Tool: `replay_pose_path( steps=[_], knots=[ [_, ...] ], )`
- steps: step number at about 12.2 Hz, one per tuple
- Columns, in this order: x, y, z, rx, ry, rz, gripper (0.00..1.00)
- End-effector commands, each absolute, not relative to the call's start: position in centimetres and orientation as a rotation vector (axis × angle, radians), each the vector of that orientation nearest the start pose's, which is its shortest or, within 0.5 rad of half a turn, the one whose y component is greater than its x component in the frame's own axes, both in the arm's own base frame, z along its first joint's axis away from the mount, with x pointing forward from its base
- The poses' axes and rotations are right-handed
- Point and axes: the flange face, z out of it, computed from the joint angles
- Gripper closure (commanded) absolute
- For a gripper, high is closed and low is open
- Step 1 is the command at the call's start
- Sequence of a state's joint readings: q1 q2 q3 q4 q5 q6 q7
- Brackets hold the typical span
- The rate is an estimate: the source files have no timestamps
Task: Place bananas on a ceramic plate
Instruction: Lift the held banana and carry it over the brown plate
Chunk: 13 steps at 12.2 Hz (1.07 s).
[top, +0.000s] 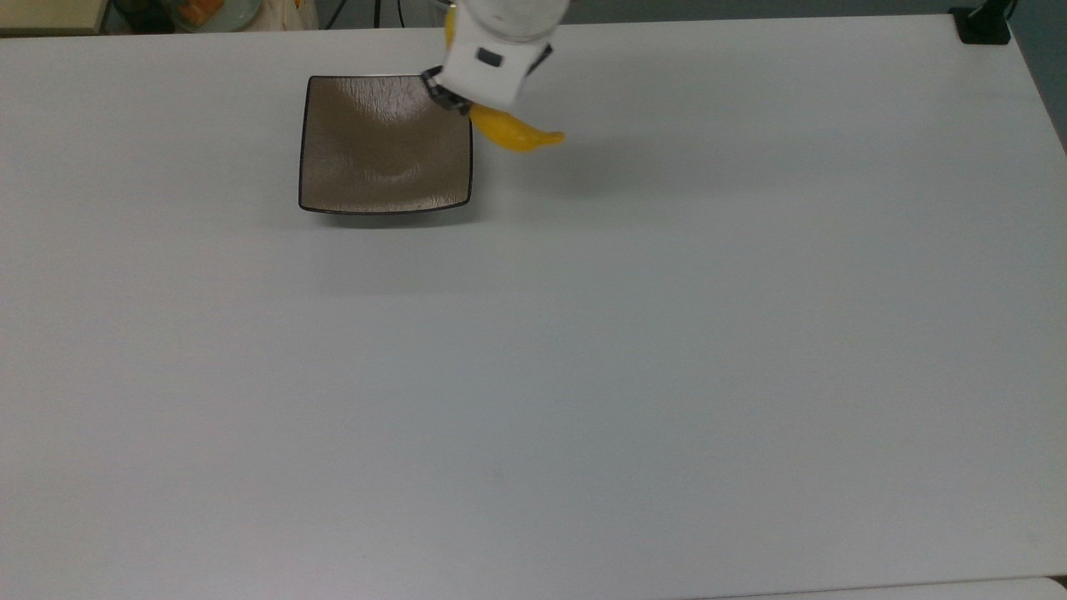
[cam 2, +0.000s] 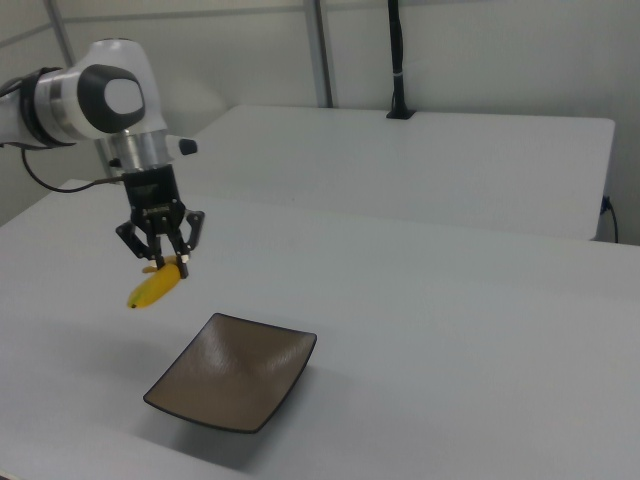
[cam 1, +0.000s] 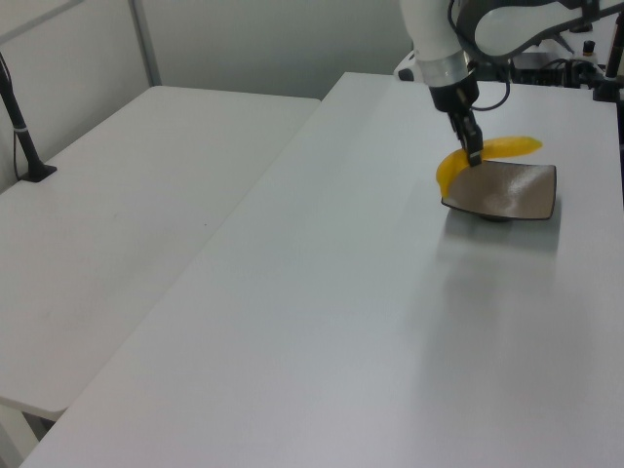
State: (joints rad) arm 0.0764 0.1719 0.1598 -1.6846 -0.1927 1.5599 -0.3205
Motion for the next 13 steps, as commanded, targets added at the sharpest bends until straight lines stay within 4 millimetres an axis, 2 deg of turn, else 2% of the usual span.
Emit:
replay_pose_path(
  steps=[1, 3, 5, 7, 8, 10, 13],
  knots=[
    [56.3, 5.2, 46.3, -3.109, -0.861, 0.548, 0.81],
    [56.8, 2.3, 45.3, -3.13, -0.795, 0.511, 0.79],
    [56.4, 1.0, 43.4, -3.119, -0.773, 0.556, 0.77],
    [56.6, 0.9, 42.0, -3.129, -0.788, 0.538, 0.76],
    [57.1, 0.6, 41.2, -3.143, -0.763, 0.51, 0.66],
    [57.2, 0.6, 41.5, -3.156, -0.734, 0.505, 0.0],
    [57.4, 0.6, 42.1, -3.177, -0.685, 0.466, 0.0]
  ],
)
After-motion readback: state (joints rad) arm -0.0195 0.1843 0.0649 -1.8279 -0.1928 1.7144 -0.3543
